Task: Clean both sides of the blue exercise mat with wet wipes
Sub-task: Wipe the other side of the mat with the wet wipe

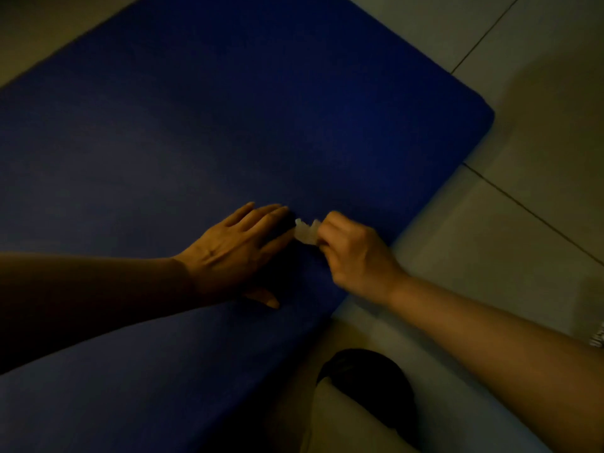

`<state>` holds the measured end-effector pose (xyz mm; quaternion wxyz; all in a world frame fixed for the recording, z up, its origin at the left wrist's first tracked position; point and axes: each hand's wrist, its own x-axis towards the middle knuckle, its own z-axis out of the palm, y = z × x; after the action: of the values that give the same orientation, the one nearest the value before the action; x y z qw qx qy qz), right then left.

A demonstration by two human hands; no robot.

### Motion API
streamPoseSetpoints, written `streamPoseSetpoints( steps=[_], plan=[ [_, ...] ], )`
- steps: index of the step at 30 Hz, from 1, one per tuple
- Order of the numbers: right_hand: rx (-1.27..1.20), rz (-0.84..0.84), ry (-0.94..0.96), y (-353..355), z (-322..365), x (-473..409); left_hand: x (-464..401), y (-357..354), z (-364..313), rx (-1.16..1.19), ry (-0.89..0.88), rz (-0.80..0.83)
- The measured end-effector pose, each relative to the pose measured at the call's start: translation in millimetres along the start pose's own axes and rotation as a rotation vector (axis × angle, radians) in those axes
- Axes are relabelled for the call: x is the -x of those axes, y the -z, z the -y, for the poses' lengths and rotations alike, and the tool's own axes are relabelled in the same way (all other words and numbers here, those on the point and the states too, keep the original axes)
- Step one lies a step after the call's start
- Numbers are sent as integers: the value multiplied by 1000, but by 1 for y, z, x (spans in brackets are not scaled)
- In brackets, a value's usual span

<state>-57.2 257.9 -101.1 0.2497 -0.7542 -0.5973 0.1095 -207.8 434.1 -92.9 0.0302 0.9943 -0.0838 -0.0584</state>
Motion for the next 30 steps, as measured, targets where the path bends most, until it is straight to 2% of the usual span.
streamPoseSetpoints(
  steps=[2,5,6,8,10,12,14,17,19,21,23,25,27,30],
  plan=[
    [31,-89,-76,10,-18,-21,7,1,2,-20,50,30],
    [82,-220,-296,25,-42,-46,12,3,6,-43,54,7],
    [88,-216,-299,23,-39,-49,14,3,9,-47,58,-8],
    [67,-180,-175,11,-19,-48,18,2,17,-51,73,-30],
    [12,-81,-2,-5,7,-40,24,0,25,-59,90,-30],
    [-3,32,78,-11,17,-39,28,-2,30,-73,97,-12],
    [16,17,43,-5,5,-53,31,-4,33,-66,110,3],
    [108,-170,-174,8,-27,-77,33,-5,34,-30,120,0],
    [149,-234,-275,9,-30,-81,33,-6,35,-26,117,-1],
    [125,-211,-196,-4,-7,-75,32,-7,36,-35,117,-7],
    [47,-101,-6,-19,24,-64,32,-9,38,-32,109,-28],
    [29,11,92,-28,35,-60,32,-10,44,-21,79,-48],
    [36,-36,48,-22,21,-78,33,-11,54,2,57,-70],
    [109,-202,-170,-3,-16,-111,33,-10,69,63,32,-108]
  ],
)
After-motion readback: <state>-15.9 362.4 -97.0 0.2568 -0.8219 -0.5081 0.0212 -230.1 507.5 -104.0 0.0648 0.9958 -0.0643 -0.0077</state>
